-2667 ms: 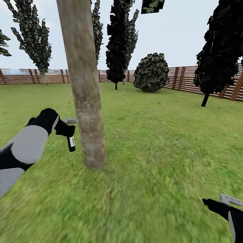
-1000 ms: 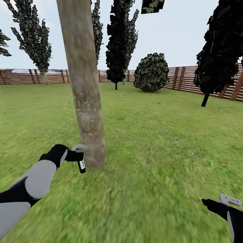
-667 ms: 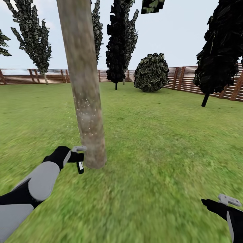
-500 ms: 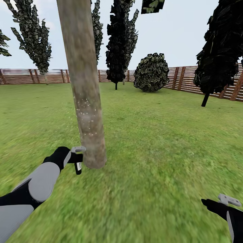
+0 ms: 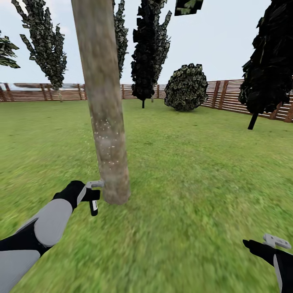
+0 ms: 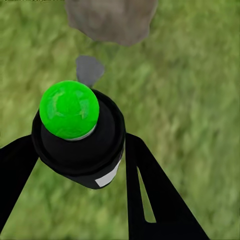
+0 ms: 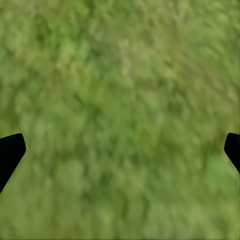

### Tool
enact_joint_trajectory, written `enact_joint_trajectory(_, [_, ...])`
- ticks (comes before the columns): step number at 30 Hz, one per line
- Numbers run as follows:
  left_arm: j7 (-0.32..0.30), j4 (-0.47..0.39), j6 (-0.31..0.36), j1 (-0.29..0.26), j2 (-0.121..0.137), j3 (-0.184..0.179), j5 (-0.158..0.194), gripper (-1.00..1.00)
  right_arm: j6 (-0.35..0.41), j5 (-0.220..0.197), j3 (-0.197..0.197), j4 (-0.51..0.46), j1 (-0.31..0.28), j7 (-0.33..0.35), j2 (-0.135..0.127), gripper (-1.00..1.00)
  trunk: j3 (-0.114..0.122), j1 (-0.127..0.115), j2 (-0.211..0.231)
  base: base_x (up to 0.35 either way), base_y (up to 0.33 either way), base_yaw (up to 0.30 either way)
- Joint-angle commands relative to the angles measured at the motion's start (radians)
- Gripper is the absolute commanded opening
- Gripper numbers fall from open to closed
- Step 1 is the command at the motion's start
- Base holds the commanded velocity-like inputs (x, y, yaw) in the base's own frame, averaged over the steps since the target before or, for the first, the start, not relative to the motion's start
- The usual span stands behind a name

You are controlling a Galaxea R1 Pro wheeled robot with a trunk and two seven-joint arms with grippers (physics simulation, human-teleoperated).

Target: In the garden, pick up the pesticide atomizer on the floor and spray pesticide onto both trees until each tree trunk is fully covered.

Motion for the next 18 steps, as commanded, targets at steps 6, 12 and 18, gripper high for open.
enact_joint_trajectory(6, [-0.007, -0.002, 0.003, 0.001, 0.001, 0.007, -0.011, -1.00, 0.003, 0.011, -0.003, -0.001, -0.001, 0.009, 0.000, 1.00, -0.001, 0.000, 0.000, 0.019, -0.008, 0.007])
enact_joint_trajectory(12, [-0.005, -0.002, 0.003, 0.001, 0.005, 0.007, -0.012, -1.00, 0.003, 0.011, -0.002, -0.001, -0.001, 0.008, 0.002, 1.00, -0.001, 0.000, 0.000, 0.137, 0.000, 0.135])
enact_joint_trajectory(18, [-0.005, -0.002, 0.003, 0.001, 0.006, 0.005, -0.013, -1.00, 0.003, 0.011, -0.001, -0.001, -0.001, 0.008, 0.001, 1.00, -0.001, 0.000, 0.000, 0.200, 0.000, 0.046])
